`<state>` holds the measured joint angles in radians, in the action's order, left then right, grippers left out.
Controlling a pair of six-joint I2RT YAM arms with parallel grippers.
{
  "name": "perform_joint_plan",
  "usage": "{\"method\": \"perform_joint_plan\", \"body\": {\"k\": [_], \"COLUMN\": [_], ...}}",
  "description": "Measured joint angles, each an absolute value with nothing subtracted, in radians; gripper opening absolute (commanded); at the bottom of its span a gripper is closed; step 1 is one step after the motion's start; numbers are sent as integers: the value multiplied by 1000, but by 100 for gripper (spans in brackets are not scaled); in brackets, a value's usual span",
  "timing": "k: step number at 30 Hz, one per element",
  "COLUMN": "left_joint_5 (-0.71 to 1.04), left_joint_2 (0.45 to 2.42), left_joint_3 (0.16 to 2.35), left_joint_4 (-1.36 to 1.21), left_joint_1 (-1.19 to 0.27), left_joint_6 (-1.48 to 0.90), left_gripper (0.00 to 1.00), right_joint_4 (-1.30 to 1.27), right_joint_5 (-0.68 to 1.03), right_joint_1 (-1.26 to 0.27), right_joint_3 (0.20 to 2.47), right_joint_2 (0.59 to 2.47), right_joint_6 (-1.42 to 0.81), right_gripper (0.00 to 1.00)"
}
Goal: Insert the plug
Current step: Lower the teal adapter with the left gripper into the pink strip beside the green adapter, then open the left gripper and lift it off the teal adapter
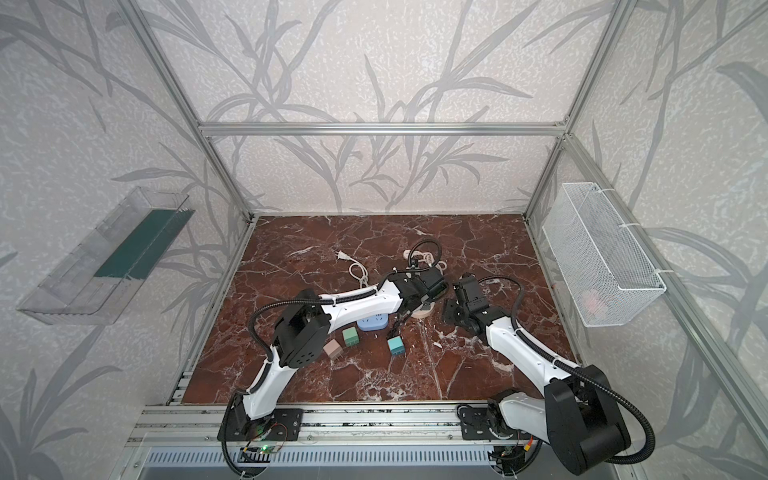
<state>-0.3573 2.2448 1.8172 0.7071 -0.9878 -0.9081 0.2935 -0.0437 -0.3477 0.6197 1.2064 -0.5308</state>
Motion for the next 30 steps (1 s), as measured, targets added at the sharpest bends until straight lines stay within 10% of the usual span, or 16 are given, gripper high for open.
{"method": "perform_joint_plan", "body": {"k": [12,30], "left_joint_5": [-350,-371], "left_joint_2": [2236,2241], "left_joint_3": [1811,1883], "left_joint_4": [696,855], "left_joint_1": [-986,-979], "left_joint_6": [-863,-728], "left_gripper": [0,45], "right_joint_4": [320,335], "right_joint_5": [-44,-25], "right_joint_1": [-346,-346], "right_joint_3": [628,663], "right_joint_2": [1192,1118], "right_joint_6": [-527,-531], "right_gripper": [63,63]}}
